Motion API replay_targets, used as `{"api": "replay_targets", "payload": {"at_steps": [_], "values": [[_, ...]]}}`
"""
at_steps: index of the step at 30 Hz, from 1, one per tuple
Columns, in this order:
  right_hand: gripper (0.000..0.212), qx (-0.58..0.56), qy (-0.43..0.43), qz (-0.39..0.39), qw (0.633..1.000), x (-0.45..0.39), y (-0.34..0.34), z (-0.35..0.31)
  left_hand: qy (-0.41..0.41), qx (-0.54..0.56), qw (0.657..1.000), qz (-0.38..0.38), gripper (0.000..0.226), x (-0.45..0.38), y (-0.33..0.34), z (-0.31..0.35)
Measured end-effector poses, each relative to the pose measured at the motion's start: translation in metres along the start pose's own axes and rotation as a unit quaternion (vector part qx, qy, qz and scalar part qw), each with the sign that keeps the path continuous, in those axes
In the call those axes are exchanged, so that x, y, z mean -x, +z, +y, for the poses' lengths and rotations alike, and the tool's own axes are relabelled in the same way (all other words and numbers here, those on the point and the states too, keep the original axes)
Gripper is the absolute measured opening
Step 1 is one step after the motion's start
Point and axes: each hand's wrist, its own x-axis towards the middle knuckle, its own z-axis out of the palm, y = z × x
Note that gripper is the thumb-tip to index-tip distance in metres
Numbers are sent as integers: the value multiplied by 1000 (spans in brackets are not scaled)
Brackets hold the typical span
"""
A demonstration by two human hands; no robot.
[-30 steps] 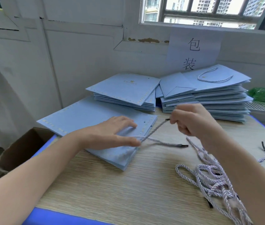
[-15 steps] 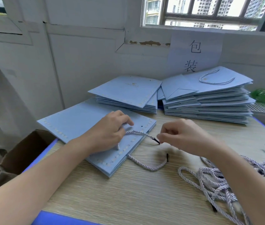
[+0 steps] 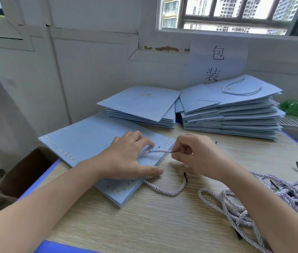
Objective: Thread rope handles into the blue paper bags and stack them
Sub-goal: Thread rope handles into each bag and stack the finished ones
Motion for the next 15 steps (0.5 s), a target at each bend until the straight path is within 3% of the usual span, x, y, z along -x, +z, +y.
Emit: {"api": "replay_targets", "payload": {"at_steps": [4, 15], "values": [[16, -164, 22, 31, 986, -4, 1, 2, 32, -24, 999, -4, 95, 4, 3, 12], [15, -69, 9, 41, 997, -7, 10, 2, 40, 10, 999, -8, 71, 7, 3, 23]]}}
